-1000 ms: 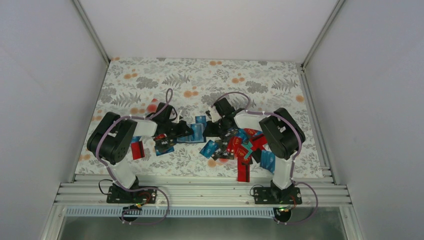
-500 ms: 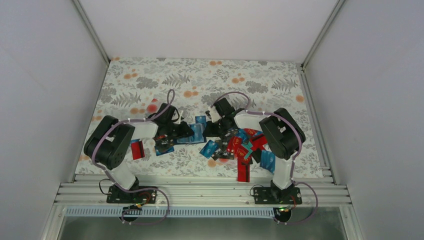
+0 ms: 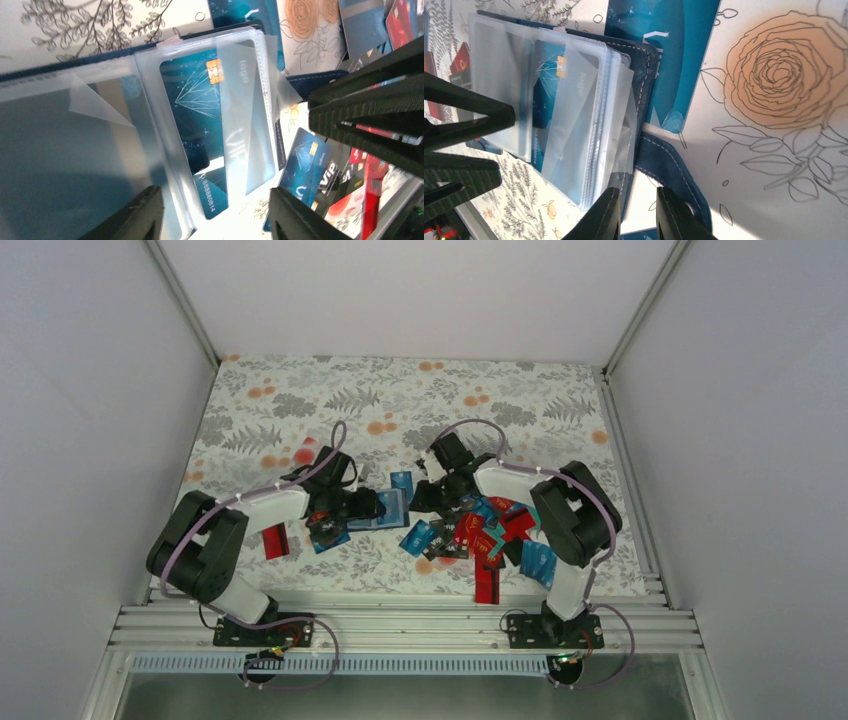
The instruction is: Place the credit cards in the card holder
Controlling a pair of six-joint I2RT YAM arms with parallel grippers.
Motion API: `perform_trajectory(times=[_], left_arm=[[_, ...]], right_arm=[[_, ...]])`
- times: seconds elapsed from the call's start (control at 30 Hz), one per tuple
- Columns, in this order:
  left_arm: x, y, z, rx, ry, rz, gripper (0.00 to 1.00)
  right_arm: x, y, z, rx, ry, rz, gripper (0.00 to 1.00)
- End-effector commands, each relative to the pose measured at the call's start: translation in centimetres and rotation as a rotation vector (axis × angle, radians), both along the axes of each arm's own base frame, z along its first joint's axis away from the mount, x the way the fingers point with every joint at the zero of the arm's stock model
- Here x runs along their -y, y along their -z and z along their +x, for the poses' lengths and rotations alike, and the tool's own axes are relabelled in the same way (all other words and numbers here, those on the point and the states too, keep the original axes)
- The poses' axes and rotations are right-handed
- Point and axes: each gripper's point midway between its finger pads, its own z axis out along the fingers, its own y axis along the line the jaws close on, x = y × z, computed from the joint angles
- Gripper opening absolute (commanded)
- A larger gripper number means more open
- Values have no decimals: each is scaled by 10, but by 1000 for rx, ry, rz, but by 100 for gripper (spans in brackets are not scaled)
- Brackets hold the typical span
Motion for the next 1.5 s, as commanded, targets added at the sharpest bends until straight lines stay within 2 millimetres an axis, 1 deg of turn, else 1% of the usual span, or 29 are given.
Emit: perform_trajectory(times=[0.0,0.03,0.1,0.17,0.2,0.27,0.37,0.47,0.53,0.6,0.7,0.83,1.0,1.2,1.47], left_arm=[[-9,-20,6,57,3,75,58],[-10,-24,6,66,3,88,60],[-11,-31,7,83,6,96,62],[-12,-38,8,102,5,102,62],[-12,-41,9,113,7,104,61],[-14,-44,11,128,4,118,55],[-17,-39,13,134,2,142,43],[-17,-31,15,130,5,160,27],[-14,-26,15,125,13,158,19],[-9,-21,15,120,27,158,12],[-4,-14,15,112,41,165,6],[-2,-8,16,104,46,183,3],[1,-3,17,99,54,191,2],[3,-2,21,100,57,206,2],[3,13,20,74,68,243,2]], right_arm=[[1,-29,7,59,0,12,22],[-1,-33,8,61,-3,23,23],[-5,-41,8,59,-9,51,24],[-10,-50,5,50,-19,90,24],[-13,-53,4,43,-26,111,24],[-19,-60,0,27,-39,155,25],[-27,-64,-1,5,-50,205,26],[-32,-58,0,-26,-53,220,27],[-34,-53,1,-42,-49,220,27],[-36,-47,2,-57,-46,218,27],[-37,-40,4,-71,-44,214,27],[-38,-34,6,-76,-40,202,28],[-37,-27,7,-83,-39,187,27],[-36,-26,8,-77,-39,177,27],[-33,-21,10,-83,-32,170,28]])
